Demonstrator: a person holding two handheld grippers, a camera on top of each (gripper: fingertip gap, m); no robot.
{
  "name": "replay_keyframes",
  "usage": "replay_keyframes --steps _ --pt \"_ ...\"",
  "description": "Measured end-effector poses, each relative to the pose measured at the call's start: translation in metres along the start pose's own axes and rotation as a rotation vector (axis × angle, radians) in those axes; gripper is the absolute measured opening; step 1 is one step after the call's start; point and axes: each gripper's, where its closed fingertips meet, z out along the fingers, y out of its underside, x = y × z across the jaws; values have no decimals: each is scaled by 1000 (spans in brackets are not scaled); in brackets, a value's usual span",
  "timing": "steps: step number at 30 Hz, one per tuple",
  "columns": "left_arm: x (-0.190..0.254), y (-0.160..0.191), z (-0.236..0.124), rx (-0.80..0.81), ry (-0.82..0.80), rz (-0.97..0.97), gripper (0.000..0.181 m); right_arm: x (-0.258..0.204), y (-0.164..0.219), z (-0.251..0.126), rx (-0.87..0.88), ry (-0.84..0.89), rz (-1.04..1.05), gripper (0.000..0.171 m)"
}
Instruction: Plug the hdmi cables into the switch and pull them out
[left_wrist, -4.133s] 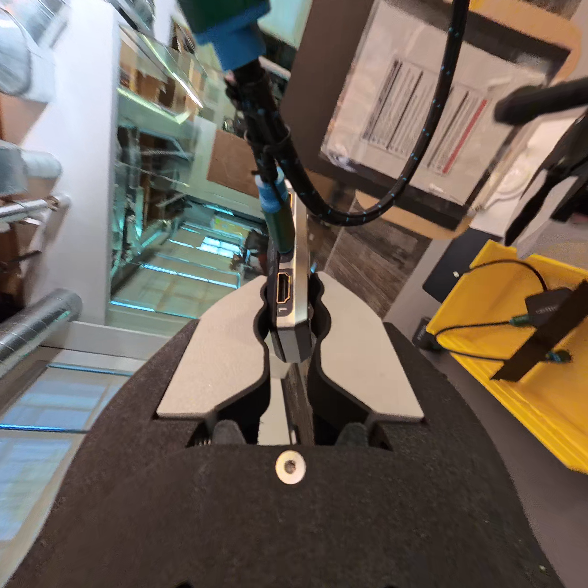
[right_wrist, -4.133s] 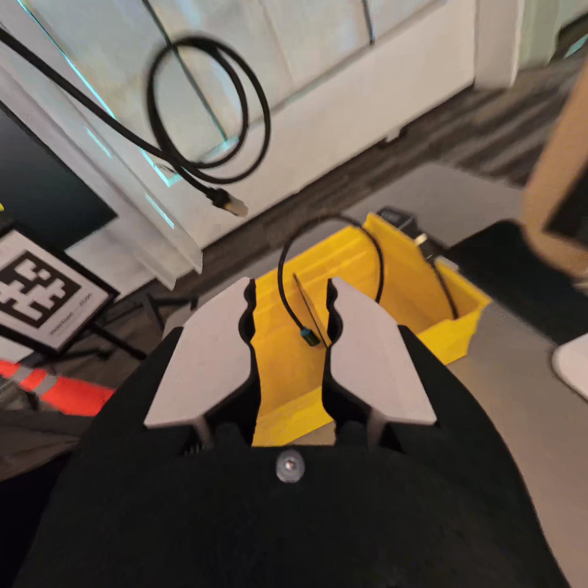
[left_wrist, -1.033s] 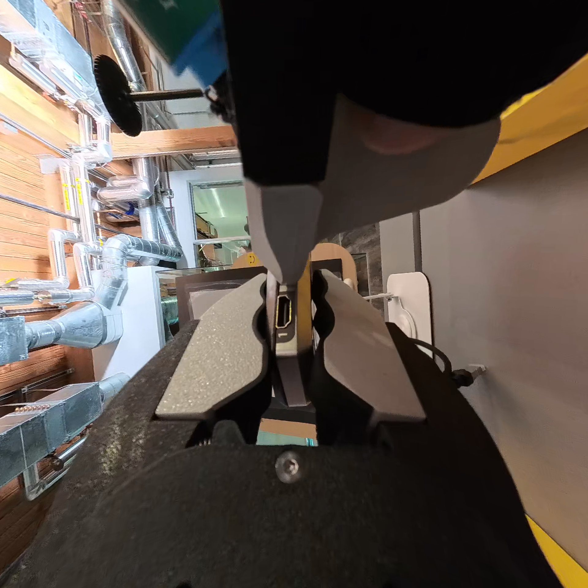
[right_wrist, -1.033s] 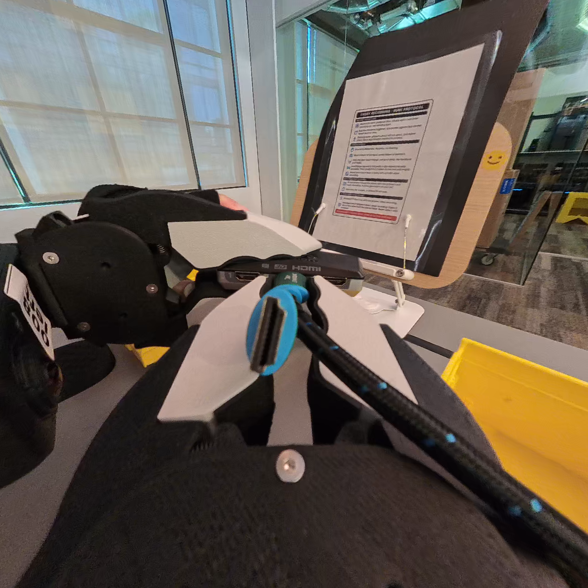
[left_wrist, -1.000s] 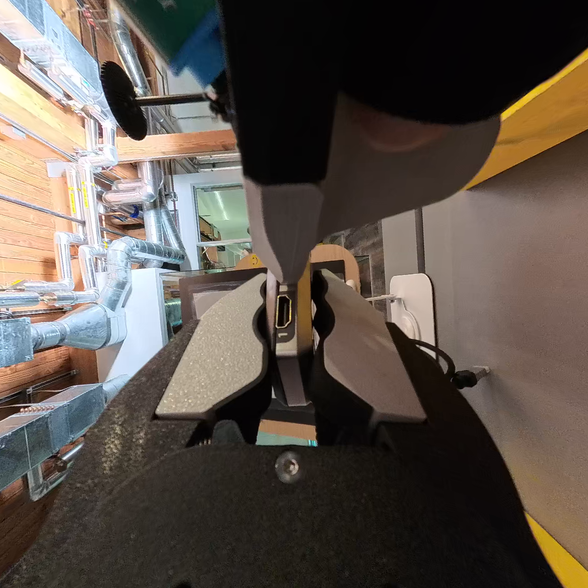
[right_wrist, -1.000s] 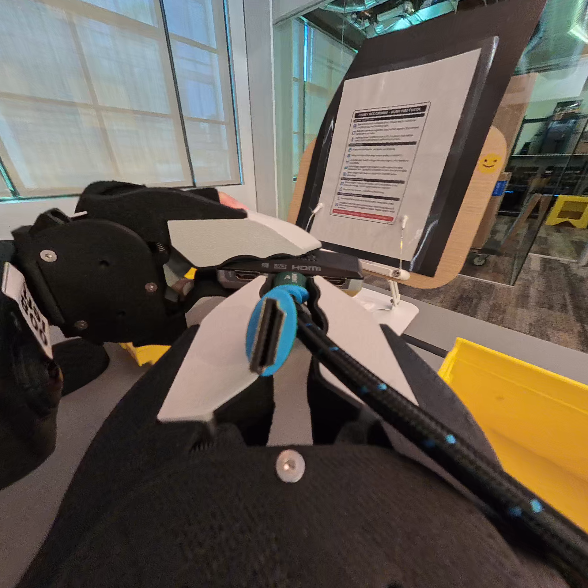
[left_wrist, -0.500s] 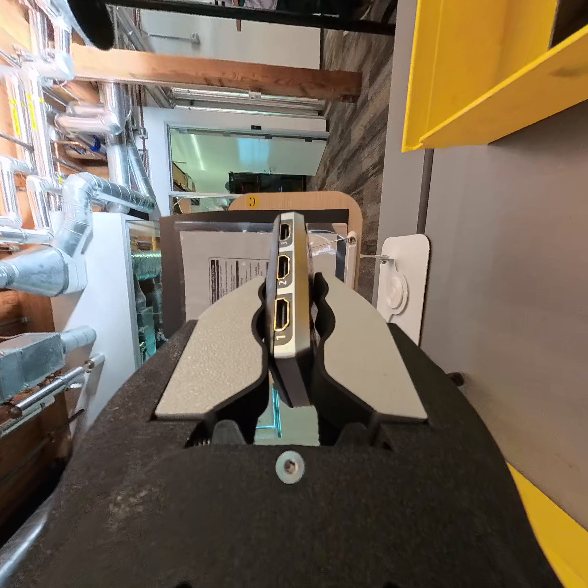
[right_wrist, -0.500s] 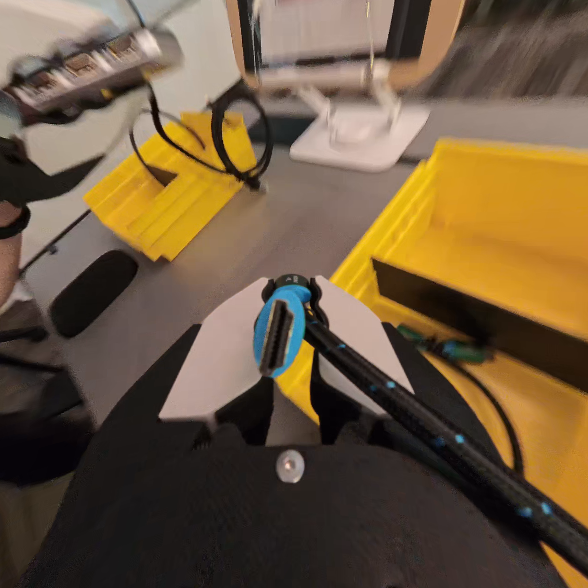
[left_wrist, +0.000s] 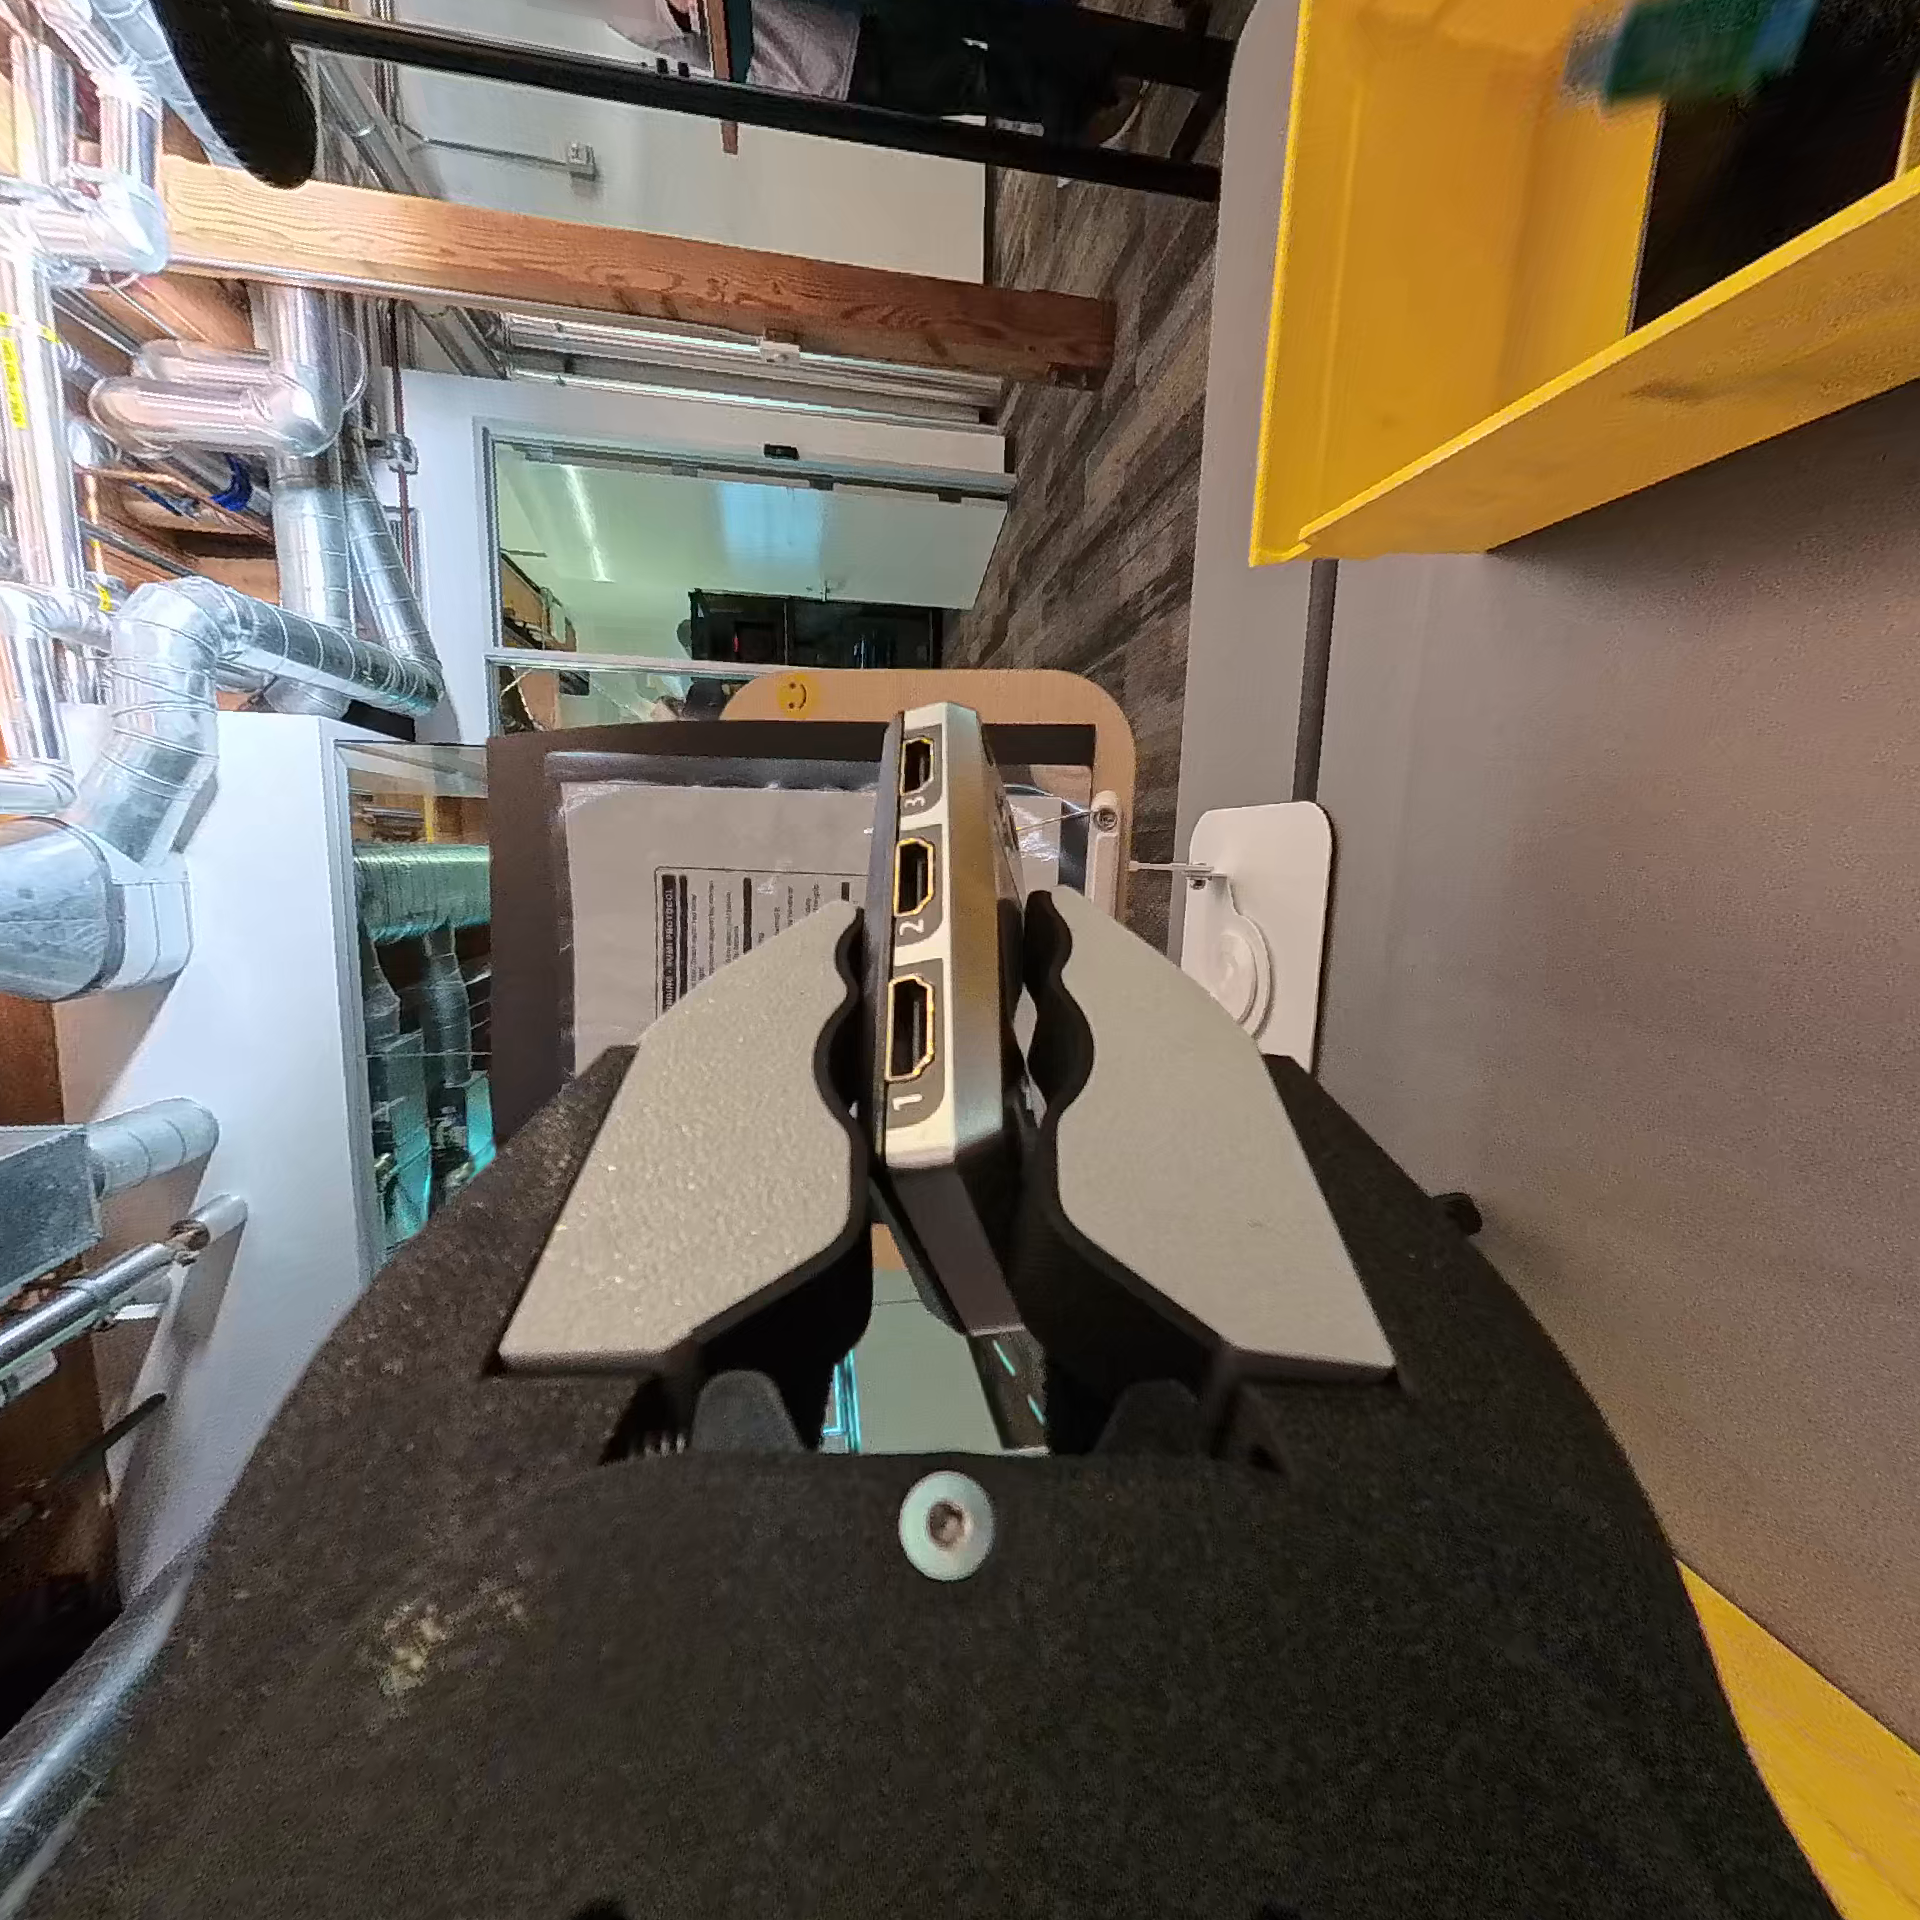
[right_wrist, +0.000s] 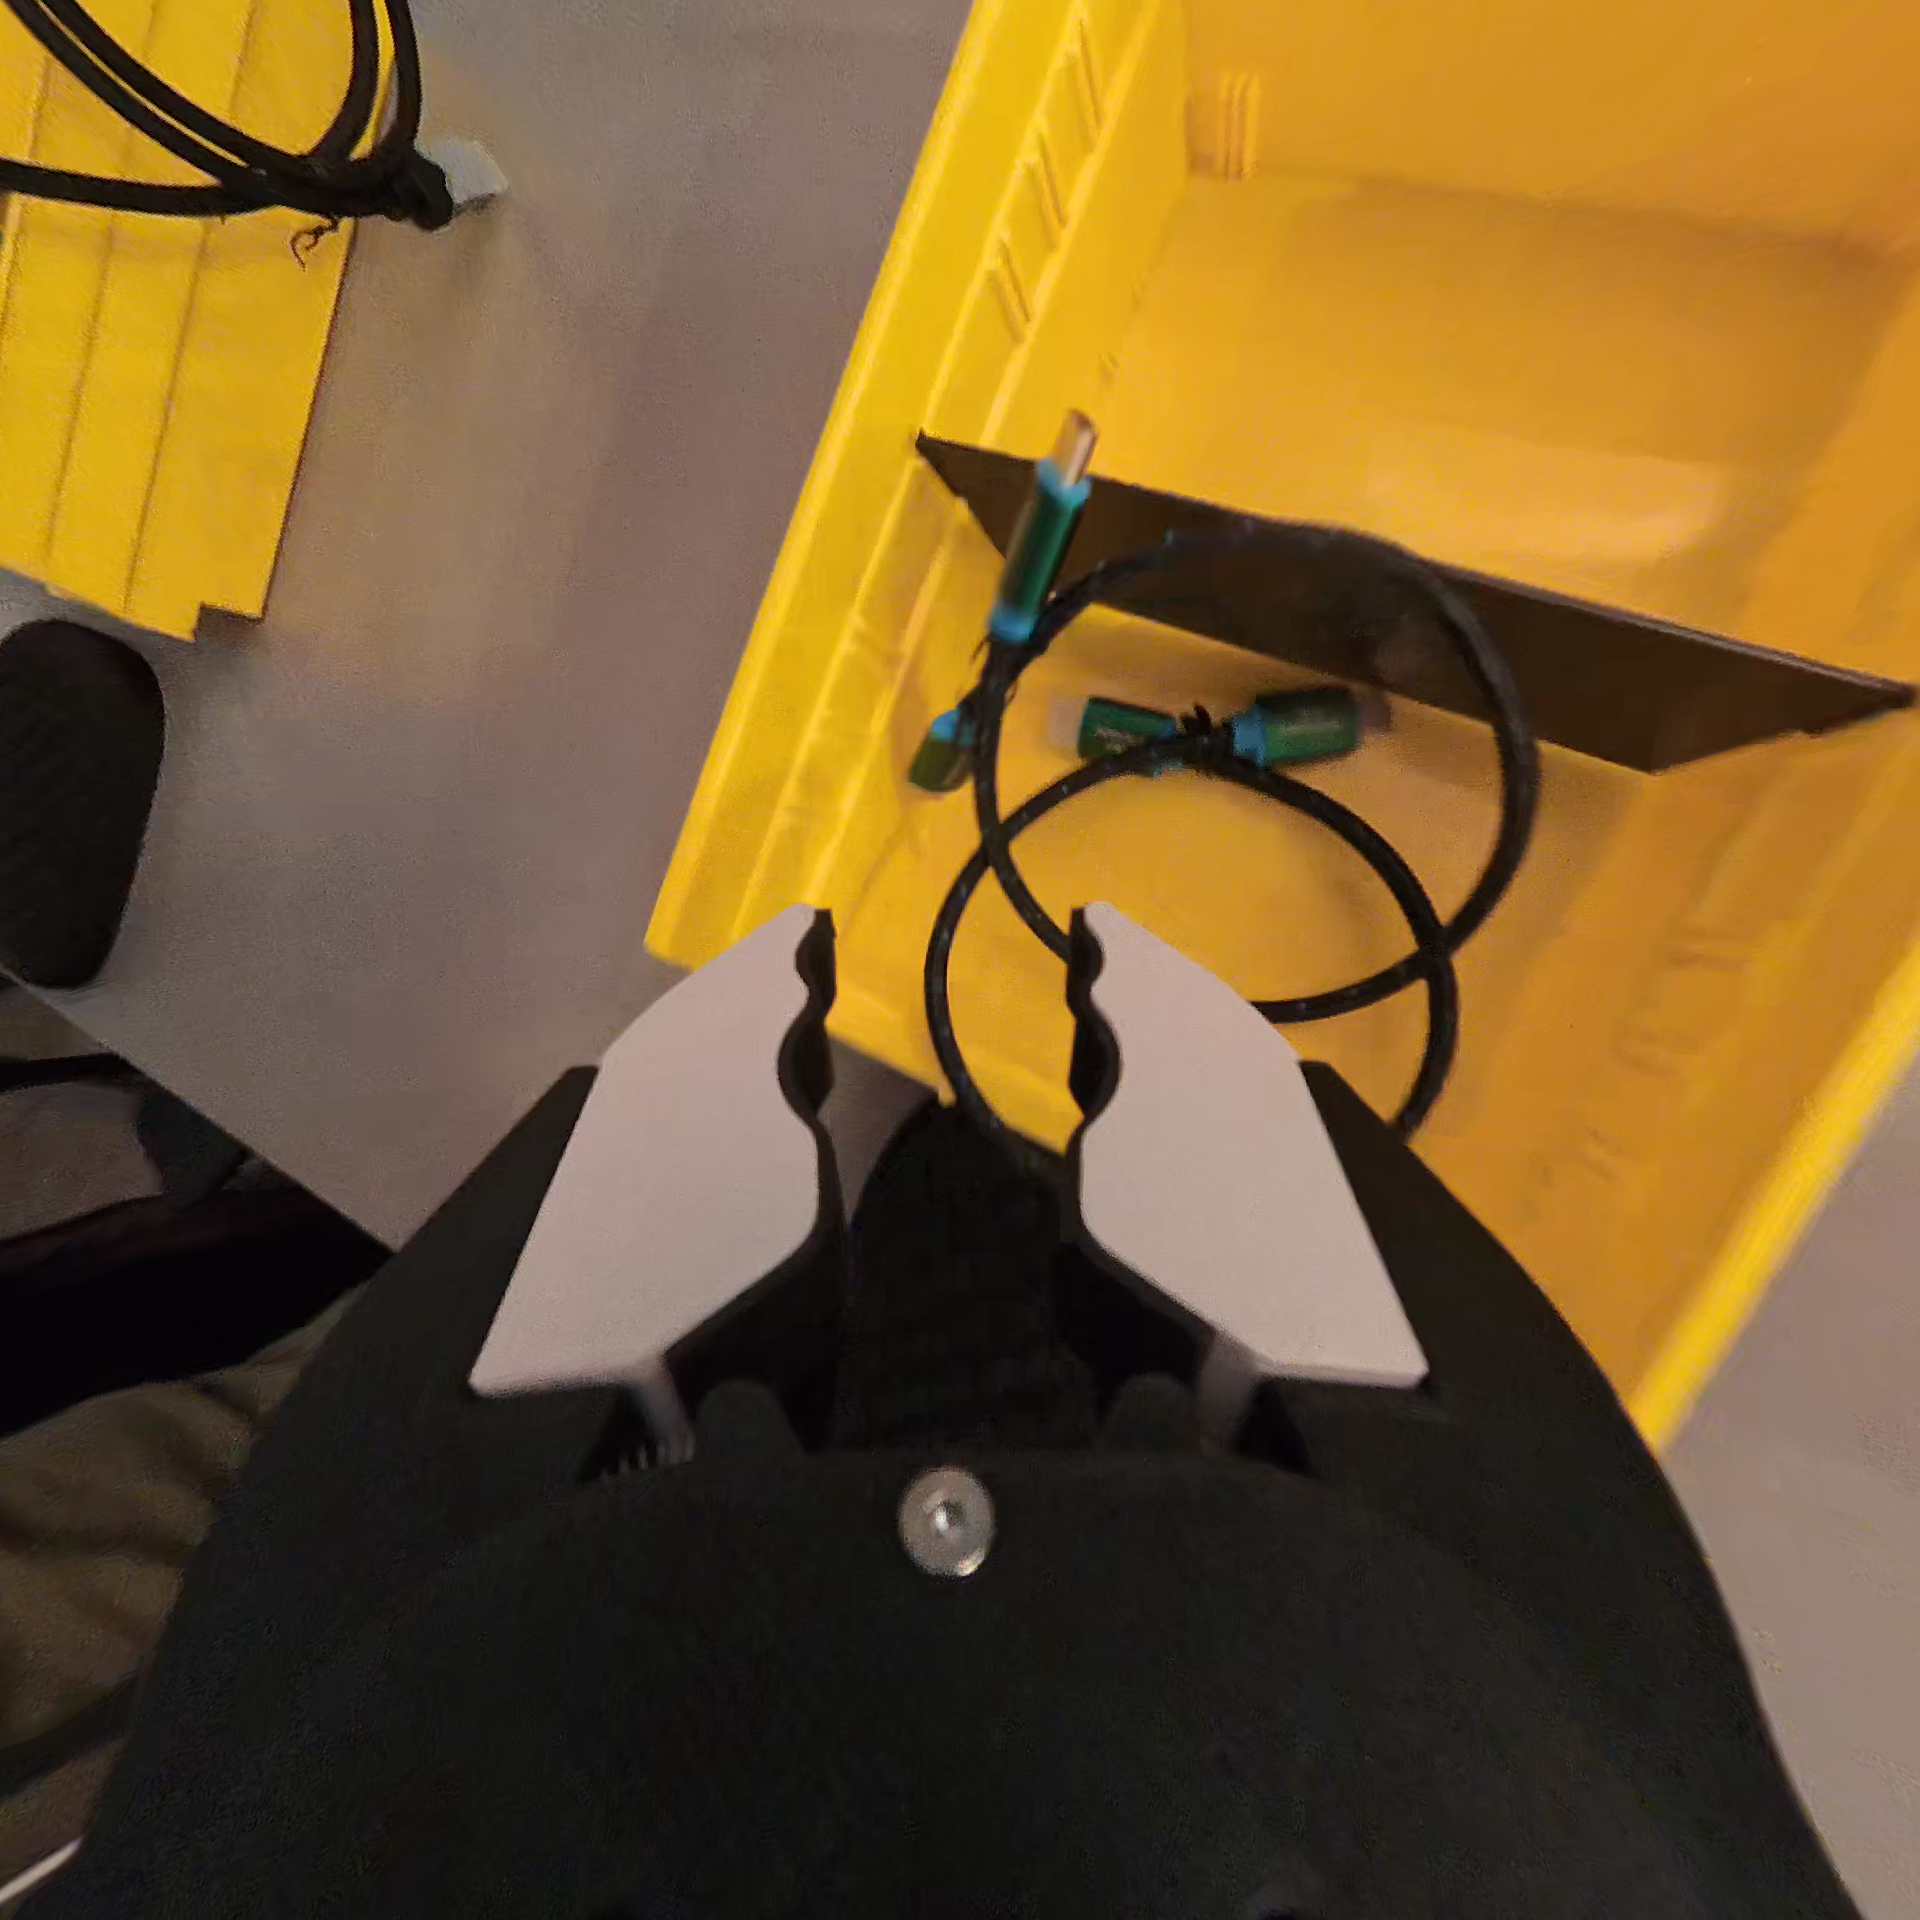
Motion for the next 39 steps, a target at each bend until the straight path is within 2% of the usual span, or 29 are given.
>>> replay_keyframes --steps 1,5,9,11,13,16,19,21,25,28,33,39 --pt "-2 0 -3 7 -2 -8 28 -3 1 -15 22 25 -25 44" --pt "-8 -10 -11 64 12 -39 28 -49 -34 -70 353 -1 -295 44" --pt "-11 -37 -23 202 95 -104 28 -142 -71 -109 862 -159 -756 47" --pt "-14 -49 -31 266 142 -122 28 -165 -79 -114 1038 -84 -954 50" --pt "-15 -58 -39 313 184 -114 28 -179 -86 -114 1142 45 -1118 55" --pt "-13 -66 -50 363 255 -99 27 -204 -86 -98 1071 88 -1323 50" --pt "-6 -72 -63 423 325 -56 27 -215 -86 -83 938 115 -1472 35" --pt "-3 -71 -67 447 344 -37 27 -220 -78 -76 841 65 -1543 25" --pt "-7 -62 -68 424 337 -74 30 -221 -78 -73 724 31 -1520 21" --pt "-36 -37 -69 345 226 -153 51 -211 -94 -74 694 93 -1521 21" --pt "-84 26 -95 268 61 -334 52 -182 -143 -115 674 219 -1457 20" --pt "-73 106 -122 88 13 -357 46 -148 -191 -201 735 303 -1331 20"
